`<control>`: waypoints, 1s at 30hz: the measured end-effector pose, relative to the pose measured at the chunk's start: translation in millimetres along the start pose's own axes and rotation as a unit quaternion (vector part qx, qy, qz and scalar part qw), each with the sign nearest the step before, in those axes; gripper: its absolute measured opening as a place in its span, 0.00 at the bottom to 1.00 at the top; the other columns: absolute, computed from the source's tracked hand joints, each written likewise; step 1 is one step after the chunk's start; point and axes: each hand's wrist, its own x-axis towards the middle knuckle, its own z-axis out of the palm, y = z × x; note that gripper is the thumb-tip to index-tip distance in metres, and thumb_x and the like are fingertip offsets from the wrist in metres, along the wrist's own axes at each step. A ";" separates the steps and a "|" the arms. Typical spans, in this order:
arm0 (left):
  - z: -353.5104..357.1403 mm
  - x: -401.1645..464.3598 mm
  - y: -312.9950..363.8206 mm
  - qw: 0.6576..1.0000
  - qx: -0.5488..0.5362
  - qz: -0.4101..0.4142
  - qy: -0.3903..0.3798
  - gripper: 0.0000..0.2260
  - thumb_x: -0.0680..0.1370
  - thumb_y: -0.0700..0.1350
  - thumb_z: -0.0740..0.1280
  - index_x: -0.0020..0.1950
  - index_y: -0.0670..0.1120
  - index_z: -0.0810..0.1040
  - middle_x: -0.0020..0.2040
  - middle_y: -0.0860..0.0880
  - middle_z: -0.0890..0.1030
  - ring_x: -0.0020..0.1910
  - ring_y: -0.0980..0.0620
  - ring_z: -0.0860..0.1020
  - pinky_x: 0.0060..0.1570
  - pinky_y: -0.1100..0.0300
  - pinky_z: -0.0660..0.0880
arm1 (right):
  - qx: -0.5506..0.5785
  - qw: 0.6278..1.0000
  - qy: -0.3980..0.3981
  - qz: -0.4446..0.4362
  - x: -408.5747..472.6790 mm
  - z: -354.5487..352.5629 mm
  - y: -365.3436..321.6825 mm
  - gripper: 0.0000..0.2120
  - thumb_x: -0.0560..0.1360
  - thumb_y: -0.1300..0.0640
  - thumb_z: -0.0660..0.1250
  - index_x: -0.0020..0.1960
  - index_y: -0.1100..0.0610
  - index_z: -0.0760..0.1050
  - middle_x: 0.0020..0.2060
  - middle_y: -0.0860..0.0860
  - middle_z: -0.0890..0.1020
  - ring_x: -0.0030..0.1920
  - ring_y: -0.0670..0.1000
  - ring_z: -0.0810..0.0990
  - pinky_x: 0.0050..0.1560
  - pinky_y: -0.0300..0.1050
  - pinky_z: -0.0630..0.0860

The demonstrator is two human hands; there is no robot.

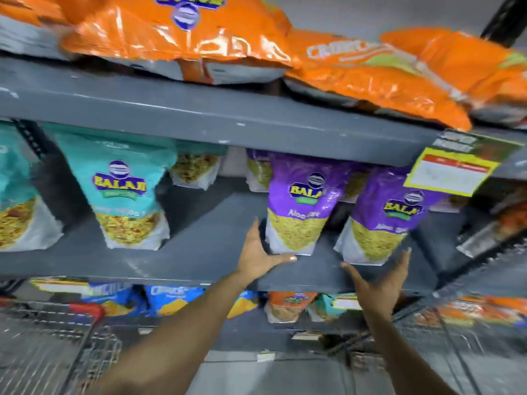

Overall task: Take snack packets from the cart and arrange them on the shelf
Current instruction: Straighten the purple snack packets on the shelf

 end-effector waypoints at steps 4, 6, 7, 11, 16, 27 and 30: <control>32.4 16.8 4.3 0.997 -0.035 0.041 0.055 0.47 0.55 0.44 0.84 0.66 0.60 0.63 0.59 0.62 0.73 0.53 0.74 0.72 0.50 0.81 0.65 | -0.011 0.999 -0.038 0.004 26.6 -6.1 10.7 0.67 0.58 0.48 0.84 0.81 0.56 0.42 0.80 0.53 0.52 0.80 0.52 0.53 0.76 0.43 0.54; 38.2 19.0 8.1 0.995 -0.037 0.009 0.093 0.45 0.55 0.46 0.84 0.67 0.51 0.66 0.58 0.58 0.75 0.55 0.61 0.75 0.49 0.74 0.68 | 0.000 0.999 -0.044 0.012 32.3 -3.3 9.2 0.69 0.56 0.47 0.84 0.81 0.52 0.39 0.80 0.46 0.52 0.80 0.51 0.54 0.76 0.44 0.55; 39.4 20.9 5.2 0.994 -0.030 -0.003 0.106 0.42 0.55 0.48 0.84 0.65 0.49 0.68 0.56 0.55 0.76 0.55 0.56 0.76 0.49 0.69 0.69 | 0.003 0.999 -0.049 0.021 34.3 -0.9 7.2 0.70 0.56 0.48 0.85 0.81 0.49 0.38 0.78 0.42 0.52 0.80 0.50 0.55 0.75 0.46 0.57; 37.2 20.9 -6.2 0.991 0.000 -0.006 0.135 0.35 0.56 0.53 0.83 0.57 0.48 0.71 0.52 0.51 0.80 0.51 0.51 0.79 0.48 0.59 0.74 | 0.004 0.999 -0.039 0.037 35.3 8.7 -1.3 0.70 0.54 0.49 0.85 0.80 0.46 0.40 0.78 0.51 0.59 0.77 0.55 0.61 0.72 0.53 0.63; 20.1 13.3 -12.8 0.988 0.000 -0.002 0.157 0.32 0.58 0.52 0.83 0.56 0.50 0.72 0.51 0.53 0.80 0.50 0.52 0.79 0.48 0.59 0.76 | 0.002 0.999 -0.035 0.028 33.8 13.6 -5.9 0.66 0.56 0.54 0.84 0.81 0.51 0.43 0.76 0.56 0.62 0.74 0.53 0.60 0.71 0.53 0.64; -49.4 -12.0 -26.3 0.993 0.042 -0.039 0.106 0.37 0.61 0.48 0.82 0.66 0.48 0.70 0.53 0.54 0.79 0.49 0.56 0.78 0.43 0.74 0.70 | -0.009 0.998 -0.057 -0.015 23.8 32.1 -9.5 0.66 0.56 0.47 0.84 0.81 0.54 0.45 0.72 0.60 0.66 0.72 0.60 0.65 0.69 0.56 0.68; -50.3 -14.0 -28.5 0.993 0.034 -0.043 0.108 0.37 0.61 0.50 0.81 0.66 0.49 0.70 0.56 0.52 0.80 0.52 0.54 0.78 0.48 0.67 0.73 | -0.009 0.998 -0.056 -0.010 24.0 33.5 -9.1 0.66 0.56 0.48 0.84 0.81 0.53 0.45 0.71 0.62 0.67 0.72 0.62 0.66 0.68 0.59 0.68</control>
